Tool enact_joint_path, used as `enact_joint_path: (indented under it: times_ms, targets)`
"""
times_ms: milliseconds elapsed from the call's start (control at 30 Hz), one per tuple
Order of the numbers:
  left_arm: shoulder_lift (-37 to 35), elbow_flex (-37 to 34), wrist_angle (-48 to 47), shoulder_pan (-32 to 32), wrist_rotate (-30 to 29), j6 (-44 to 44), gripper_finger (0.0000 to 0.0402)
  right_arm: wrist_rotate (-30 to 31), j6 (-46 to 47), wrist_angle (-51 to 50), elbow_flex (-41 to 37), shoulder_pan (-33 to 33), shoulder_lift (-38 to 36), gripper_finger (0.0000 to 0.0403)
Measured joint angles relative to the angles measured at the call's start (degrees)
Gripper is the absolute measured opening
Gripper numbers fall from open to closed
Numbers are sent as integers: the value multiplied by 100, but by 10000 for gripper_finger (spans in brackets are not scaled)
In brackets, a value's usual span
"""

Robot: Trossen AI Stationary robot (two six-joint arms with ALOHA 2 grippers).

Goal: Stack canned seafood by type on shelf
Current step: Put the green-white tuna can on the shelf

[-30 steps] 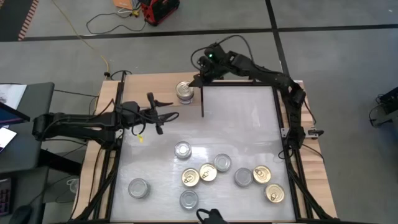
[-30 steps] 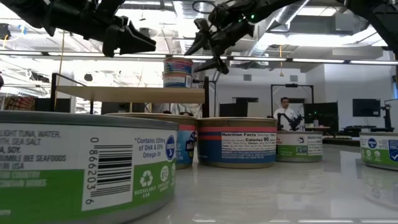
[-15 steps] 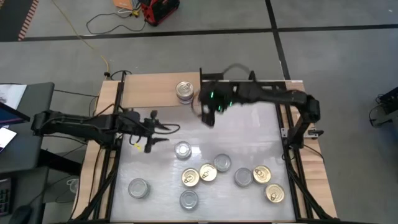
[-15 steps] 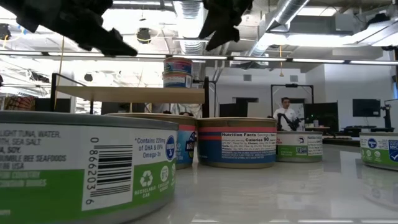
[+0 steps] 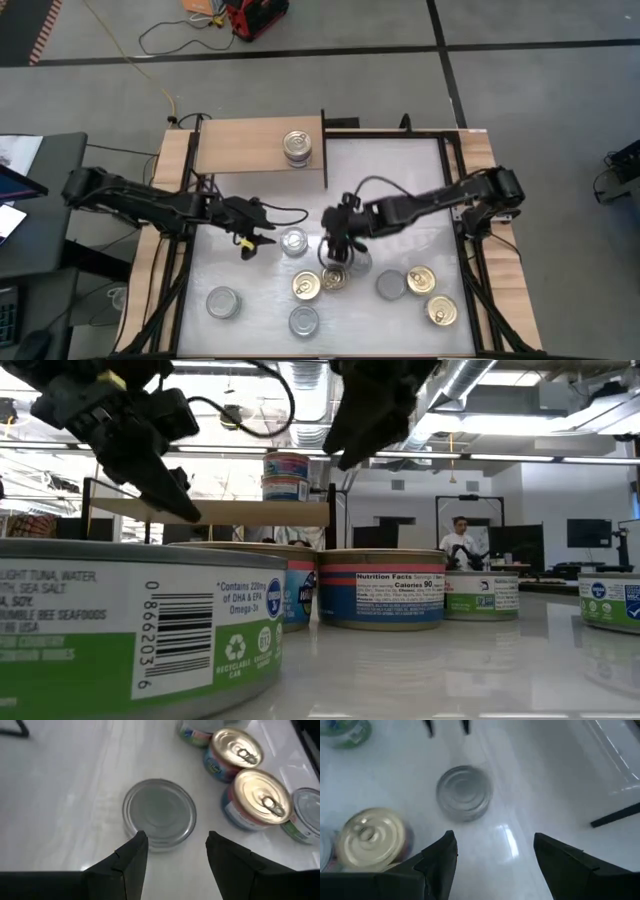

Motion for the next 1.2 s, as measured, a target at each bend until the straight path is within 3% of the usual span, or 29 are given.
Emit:
enact_joint_path:
  times_ms: [100,300,533,767,900,1000,1200]
  targets:
    - [70,-16,157,-252,-336,-42,190,31,19,207,-389,186,0,286]
    - [-29,-510,1599,-768,-956,304,190,51,9,1144,-1326,13,-184,285]
    - [11,-713,1294,-677,-1389,-412,190,319,-679,2056,-2066,-133,-682,285]
    - [23,-715,1027,-504,-1353,-1066,184,214,-1196,3189,-2997,-449,-1099,285]
    - [21,-715,1097,-504,-1861,-1114,183,165,-1685,3657,-3430,-578,-1193,285]
    - [21,-715,1084,-502,-2196,-1116,183,127,-1769,4234,-3902,-845,-1199,285]
    - [21,-715,1086,-502,-2127,-1185,183,-359,-1451,5079,-4371,-1077,-1229,285]
